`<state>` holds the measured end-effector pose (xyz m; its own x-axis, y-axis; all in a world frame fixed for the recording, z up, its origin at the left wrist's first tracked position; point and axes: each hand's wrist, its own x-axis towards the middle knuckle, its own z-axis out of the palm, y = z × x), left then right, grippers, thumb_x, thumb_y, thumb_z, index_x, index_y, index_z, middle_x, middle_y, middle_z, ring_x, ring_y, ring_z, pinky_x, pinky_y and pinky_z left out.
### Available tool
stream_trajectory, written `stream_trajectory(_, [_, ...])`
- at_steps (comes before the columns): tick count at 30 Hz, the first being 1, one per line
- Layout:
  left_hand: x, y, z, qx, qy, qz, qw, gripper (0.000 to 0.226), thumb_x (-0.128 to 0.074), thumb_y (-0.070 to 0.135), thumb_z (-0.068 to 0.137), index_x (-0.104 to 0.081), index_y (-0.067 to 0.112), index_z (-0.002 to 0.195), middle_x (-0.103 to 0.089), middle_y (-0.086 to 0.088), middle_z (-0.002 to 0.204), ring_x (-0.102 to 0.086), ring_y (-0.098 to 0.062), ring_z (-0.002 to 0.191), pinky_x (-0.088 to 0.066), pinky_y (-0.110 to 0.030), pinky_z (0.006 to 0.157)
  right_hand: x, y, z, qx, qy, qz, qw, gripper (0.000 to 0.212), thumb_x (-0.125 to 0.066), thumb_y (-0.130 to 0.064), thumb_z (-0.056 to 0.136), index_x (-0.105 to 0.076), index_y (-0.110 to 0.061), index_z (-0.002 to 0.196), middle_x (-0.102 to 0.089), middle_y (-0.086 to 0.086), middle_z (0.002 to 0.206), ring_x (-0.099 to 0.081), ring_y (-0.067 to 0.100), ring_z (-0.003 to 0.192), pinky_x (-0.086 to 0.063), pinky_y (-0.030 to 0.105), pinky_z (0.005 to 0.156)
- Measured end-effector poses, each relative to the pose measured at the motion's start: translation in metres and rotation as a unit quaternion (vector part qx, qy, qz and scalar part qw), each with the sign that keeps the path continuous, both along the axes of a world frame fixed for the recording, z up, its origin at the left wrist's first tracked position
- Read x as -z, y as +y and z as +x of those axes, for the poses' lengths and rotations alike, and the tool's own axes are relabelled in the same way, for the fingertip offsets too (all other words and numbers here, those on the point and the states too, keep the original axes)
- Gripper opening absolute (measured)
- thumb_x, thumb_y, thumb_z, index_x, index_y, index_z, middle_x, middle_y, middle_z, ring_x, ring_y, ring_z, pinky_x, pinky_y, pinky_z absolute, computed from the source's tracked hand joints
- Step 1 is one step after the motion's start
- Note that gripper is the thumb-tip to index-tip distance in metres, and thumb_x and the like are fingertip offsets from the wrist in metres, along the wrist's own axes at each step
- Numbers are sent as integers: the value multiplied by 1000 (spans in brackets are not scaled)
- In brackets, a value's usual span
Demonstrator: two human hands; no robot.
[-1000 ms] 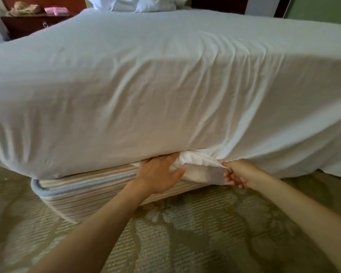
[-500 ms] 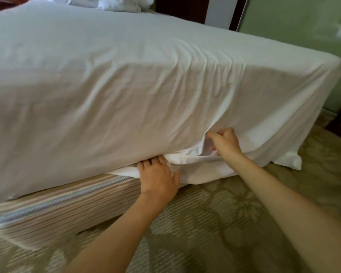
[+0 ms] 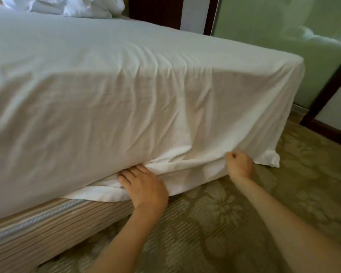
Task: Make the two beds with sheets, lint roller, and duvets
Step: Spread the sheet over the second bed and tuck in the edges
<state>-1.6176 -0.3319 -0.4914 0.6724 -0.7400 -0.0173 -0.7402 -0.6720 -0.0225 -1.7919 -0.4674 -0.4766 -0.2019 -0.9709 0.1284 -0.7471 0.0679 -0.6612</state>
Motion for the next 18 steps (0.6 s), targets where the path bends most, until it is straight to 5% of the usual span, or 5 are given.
stream_trajectory(3, [2, -10, -4, -36, -31, 32, 998, 79, -45, 57, 87, -27, -3, 135, -38, -28, 138, -34, -44, 128, -19, -54, 112, 4, -29, -27, -33, -156, 17, 987, 19, -55, -27, 93, -58, -8, 97, -65, 13, 101, -60, 32, 94, -44, 31, 74])
stream_trajectory(6, [-2, -25, -7, -52, -33, 51, 997, 78, -48, 63, 82, -35, 4, 132, -44, -21, 136, -38, -41, 127, -22, -53, 111, -22, -67, 0, -95, -251, -8, 963, 58, -60, -52, 84, -44, -11, 122, -55, 6, 119, -56, 23, 101, -46, 33, 86])
stream_trajectory(11, [-10, -46, -14, -99, -21, 79, 992, 94, -43, 79, 75, -40, 7, 135, -46, -15, 137, -41, -35, 127, -24, -52, 111, -29, -104, 25, -140, -128, -112, 975, 29, -44, -28, 98, -51, -2, 108, -60, 20, 114, -56, 37, 104, -40, 38, 78])
stream_trajectory(18, [-14, -47, -22, -138, -2, 49, 989, 96, -54, 73, 72, -36, 6, 137, -39, -16, 143, -34, -34, 133, -20, -44, 114, -15, -121, 2, -175, -61, -228, 956, 25, -37, -17, 99, -53, 1, 103, -60, 22, 98, -58, 40, 80, -29, 33, 59])
